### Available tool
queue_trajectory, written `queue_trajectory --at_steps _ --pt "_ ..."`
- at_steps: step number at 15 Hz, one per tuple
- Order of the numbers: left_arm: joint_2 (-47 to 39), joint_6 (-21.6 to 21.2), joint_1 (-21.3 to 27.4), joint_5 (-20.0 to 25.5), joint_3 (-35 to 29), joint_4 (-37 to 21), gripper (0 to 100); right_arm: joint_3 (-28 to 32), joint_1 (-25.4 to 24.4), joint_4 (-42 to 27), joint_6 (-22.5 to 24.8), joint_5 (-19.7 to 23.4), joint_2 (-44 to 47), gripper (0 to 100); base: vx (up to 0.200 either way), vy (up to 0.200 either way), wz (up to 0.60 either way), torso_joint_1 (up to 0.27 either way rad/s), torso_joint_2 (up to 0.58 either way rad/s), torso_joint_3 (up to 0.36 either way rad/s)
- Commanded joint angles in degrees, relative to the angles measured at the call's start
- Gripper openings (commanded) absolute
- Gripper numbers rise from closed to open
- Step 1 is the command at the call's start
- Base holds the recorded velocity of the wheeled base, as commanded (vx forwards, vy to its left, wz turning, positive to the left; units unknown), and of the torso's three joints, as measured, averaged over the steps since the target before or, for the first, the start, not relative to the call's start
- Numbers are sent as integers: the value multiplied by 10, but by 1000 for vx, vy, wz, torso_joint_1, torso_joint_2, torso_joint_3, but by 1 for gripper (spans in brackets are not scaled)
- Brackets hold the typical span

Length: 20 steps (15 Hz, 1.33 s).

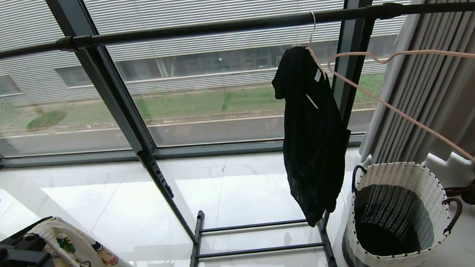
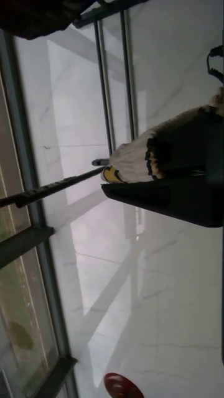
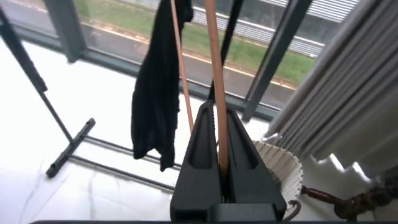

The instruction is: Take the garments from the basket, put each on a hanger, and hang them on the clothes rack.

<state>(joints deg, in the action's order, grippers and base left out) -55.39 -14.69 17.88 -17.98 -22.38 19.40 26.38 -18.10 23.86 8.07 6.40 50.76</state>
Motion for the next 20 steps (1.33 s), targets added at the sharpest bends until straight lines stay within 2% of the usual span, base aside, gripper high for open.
queue_trajectory --at_steps 1,3,4,5,7,10,15,17,20 --pt "-89 44 44 0 -92 1 0 -2 -125 -14 36 12 26 0 0 0 0 0 0 0" --pt "-177 105 52 -32 -209 2 0 -4 -210 -14 50 10 46 0 0 0 0 0 0 0" --pt "-196 113 56 -43 -233 2 0 -5 -223 -14 51 9 50 0 0 0 0 0 0 0" --pt "-243 135 71 -74 -298 2 0 -4 -258 -14 56 9 60 0 0 0 0 0 0 0" --pt "-278 166 113 -83 -352 1 0 -5 -294 -14 63 9 70 0 0 0 0 0 0 0" --pt "-312 179 172 -97 -375 2 0 -3 -321 -11 63 3 94 0 0 0 0 0 0 0" --pt "-351 208 202 -144 -411 2 0 -2 -320 -3 57 -1 106 0 0 0 0 0 0 0" --pt "-351 210 213 -145 -412 2 0 -3 -318 13 40 -5 119 0 0 0 0 0 0 0" --pt "-349 210 217 -145 -413 2 0 0 -318 80 -8 -53 161 0 0 0 0 0 0 0"
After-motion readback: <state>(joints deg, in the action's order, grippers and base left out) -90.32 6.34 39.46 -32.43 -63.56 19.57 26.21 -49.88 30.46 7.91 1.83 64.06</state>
